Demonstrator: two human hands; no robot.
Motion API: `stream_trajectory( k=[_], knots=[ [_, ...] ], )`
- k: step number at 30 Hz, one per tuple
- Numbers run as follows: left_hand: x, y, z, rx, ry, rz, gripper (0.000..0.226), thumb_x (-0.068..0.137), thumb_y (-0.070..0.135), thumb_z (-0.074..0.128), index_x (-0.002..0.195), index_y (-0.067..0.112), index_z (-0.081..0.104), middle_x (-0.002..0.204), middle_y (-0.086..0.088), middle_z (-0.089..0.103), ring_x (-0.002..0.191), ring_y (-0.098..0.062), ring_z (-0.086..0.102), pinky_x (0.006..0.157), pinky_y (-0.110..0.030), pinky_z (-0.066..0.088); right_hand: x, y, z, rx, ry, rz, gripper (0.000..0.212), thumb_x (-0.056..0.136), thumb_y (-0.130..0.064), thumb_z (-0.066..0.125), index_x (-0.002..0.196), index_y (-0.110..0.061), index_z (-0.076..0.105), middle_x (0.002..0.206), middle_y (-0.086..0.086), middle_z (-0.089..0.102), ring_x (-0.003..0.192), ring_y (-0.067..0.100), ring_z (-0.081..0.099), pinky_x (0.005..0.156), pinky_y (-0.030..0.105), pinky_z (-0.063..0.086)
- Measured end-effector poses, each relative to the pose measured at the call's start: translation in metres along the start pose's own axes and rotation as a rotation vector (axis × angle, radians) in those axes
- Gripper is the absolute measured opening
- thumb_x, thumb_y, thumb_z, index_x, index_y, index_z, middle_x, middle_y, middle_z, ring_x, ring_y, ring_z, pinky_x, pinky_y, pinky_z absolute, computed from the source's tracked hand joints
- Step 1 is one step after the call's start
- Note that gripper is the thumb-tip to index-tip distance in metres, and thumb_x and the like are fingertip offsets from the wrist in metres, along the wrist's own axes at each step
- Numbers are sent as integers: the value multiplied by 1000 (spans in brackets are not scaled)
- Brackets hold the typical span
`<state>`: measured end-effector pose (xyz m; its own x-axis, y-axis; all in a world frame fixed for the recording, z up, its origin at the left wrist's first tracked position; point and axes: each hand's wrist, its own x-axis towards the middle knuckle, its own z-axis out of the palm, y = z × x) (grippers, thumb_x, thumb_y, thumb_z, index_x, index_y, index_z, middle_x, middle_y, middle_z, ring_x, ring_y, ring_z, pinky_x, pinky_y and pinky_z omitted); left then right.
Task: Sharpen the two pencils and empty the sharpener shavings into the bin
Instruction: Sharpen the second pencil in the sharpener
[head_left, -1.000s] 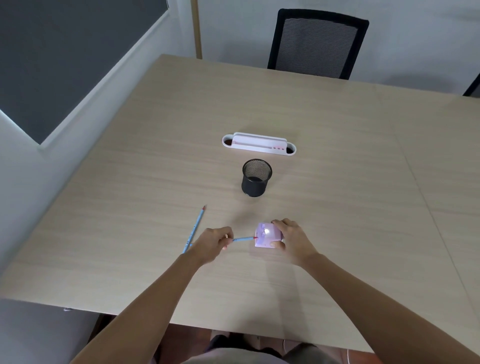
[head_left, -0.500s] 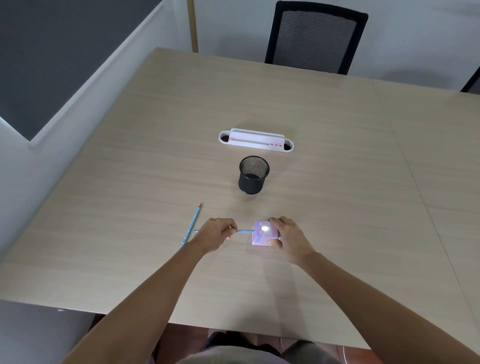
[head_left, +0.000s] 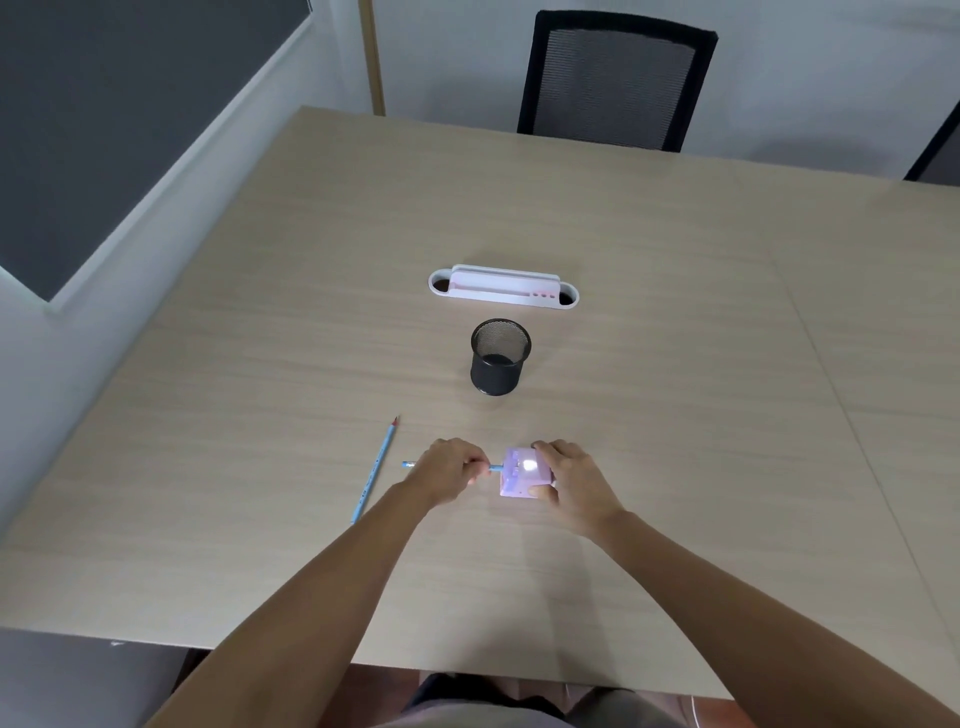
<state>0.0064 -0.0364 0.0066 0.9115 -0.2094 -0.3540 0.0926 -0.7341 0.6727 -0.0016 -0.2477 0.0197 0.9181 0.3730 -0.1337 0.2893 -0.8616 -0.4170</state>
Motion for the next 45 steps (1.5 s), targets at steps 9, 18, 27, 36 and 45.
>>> stream_trajectory(
  k=[9,18,27,36,45],
  knots=[
    [-5,35,3,353,6,110,87,75,31,70,147,21,21,152,-4,19,141,-24,14,114,-42,19,-28,20,10,43,31,139,84,74,-12,66,145,-10,21,143,11,34,130,31,34,107,38,35],
    [16,73,54,683,35,107,69,77,24,70,134,13,33,137,-5,41,127,-26,36,106,-41,29,-29,30,13,8,-46,153,24,89,-11,52,107,-17,67,103,8,64,97,28,53,85,31,43],
    [19,77,73,746,115,-49,58,68,12,76,113,9,39,112,-7,49,100,-26,47,68,-31,38,-15,29,15,-113,-139,141,25,93,-10,43,100,-8,66,101,14,64,96,29,54,77,33,39],
    [22,76,77,716,135,-45,59,65,8,76,112,8,40,111,-7,50,101,-26,47,63,-29,36,-41,24,-7,-41,-95,46,22,96,-10,43,104,-9,64,100,9,61,98,23,52,78,30,42],
    [24,74,78,697,165,-15,48,72,13,73,109,11,43,107,-5,53,98,-27,50,68,-30,44,7,31,-42,-91,116,-5,12,89,-11,60,84,-12,71,82,8,67,83,26,58,65,35,51]
  ],
)
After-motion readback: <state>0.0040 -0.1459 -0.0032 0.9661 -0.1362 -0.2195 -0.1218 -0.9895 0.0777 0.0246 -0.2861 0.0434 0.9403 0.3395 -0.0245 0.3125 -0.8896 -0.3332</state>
